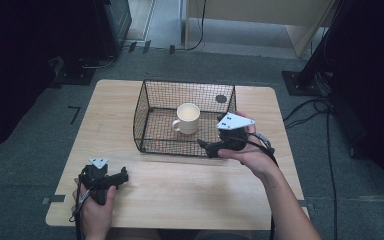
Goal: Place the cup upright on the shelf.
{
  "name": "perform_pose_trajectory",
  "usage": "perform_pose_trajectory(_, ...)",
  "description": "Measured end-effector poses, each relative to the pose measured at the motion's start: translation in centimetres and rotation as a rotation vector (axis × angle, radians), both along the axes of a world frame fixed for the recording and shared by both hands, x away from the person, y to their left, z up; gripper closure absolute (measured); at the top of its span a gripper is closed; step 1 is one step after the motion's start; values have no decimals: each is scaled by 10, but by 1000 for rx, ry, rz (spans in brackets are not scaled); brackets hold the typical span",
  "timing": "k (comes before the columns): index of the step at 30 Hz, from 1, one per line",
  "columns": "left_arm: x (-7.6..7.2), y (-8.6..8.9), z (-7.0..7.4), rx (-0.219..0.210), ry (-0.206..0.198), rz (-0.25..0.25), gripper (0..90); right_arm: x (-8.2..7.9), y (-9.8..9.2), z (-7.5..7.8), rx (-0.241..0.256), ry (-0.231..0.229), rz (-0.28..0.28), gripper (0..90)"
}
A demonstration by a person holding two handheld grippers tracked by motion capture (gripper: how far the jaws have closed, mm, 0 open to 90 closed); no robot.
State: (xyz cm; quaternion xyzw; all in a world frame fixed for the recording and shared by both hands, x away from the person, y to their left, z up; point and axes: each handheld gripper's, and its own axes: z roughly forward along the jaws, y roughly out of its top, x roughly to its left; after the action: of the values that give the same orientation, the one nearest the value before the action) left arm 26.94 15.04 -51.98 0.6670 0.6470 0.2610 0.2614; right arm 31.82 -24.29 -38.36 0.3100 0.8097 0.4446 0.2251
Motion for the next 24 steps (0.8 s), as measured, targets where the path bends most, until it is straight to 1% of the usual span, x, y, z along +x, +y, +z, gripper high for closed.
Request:
perform_pose_trajectory(5, 0, 0, 0, 0, 0, 0, 0, -9, -14, -4, 8, 4, -18, 16)
perform_pose_trajectory(11, 0, 0, 0, 0, 0, 0, 0, -22, -24, -11, 5, -3, -2, 17)
perform_pose_trajectory(14, 0, 0, 0, 2, 2, -2, 0, -28, -29, -15, 2, 3, 5, 17)
perform_pose_trajectory(17, 0, 0, 0, -1, 0, 1, 0, -34, -34, -19, 5, 10, 0, 17)
perform_pose_trajectory(18, 0, 0, 0, -1, 0, 1, 0, -35, -35, -21, 5, 4, 1, 17)
perform_pose_trajectory(21, 0, 0, 0, 1, 2, -1, 0, -39, -41, -24, 8, 10, -8, 17)
perform_pose_trajectory(22, 0, 0, 0, 1, 1, -1, 0, -40, -43, -26, 3, 4, -7, 17)
perform_pose_trajectory(24, 0, 0, 0, 1, 2, -1, 0, -43, -47, -29, 4, 10, -17, 17)
